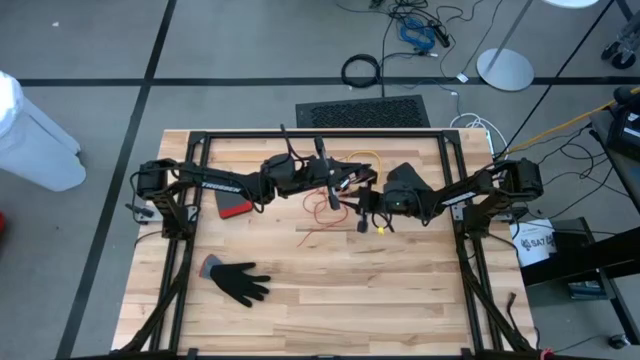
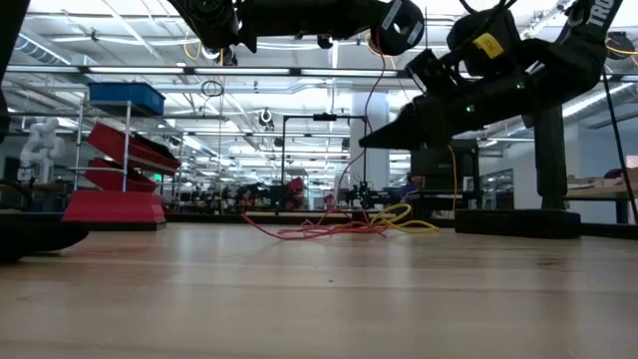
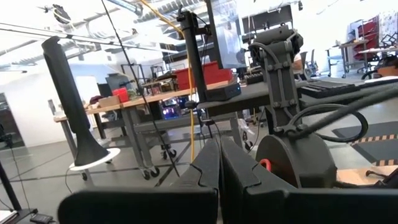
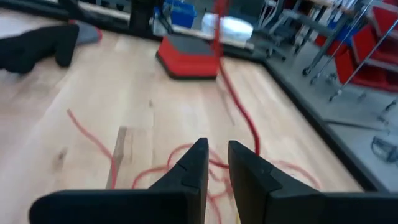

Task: Coil cords
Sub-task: Coil the red wire into the spool

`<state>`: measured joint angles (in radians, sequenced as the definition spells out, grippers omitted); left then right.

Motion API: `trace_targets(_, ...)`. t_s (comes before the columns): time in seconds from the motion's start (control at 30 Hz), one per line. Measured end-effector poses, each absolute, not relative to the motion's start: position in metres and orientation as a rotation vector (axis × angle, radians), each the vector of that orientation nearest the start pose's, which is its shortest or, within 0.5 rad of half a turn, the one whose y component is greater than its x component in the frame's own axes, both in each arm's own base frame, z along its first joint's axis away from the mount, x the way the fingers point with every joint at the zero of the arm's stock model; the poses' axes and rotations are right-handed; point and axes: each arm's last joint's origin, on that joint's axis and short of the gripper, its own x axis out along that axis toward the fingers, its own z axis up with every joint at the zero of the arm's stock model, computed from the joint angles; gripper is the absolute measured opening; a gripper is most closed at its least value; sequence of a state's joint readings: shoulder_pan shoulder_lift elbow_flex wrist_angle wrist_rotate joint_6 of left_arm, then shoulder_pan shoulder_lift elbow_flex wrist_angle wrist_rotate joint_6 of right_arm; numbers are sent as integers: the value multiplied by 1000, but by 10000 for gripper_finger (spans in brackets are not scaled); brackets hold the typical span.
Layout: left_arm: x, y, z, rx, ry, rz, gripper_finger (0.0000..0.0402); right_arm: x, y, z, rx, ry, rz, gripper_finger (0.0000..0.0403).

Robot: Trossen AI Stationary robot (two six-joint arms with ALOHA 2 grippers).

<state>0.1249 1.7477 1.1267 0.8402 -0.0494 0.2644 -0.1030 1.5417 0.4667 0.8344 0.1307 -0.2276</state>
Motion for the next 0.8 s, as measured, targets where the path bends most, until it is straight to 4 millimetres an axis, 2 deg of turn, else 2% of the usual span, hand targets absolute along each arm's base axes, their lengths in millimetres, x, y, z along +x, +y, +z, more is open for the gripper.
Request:
trace_targets(0.37, 392, 51, 289, 273, -175, 199, 0, 268, -17, 154, -228, 372, -159, 54)
trace_targets(0.67, 392, 51, 289, 274, -175, 199, 0, 258, -18, 175, -255, 346, -219, 56)
trace_targets(0.8, 392, 51, 289, 274, -175, 199, 0, 258, -21, 176, -258, 335, -230, 71)
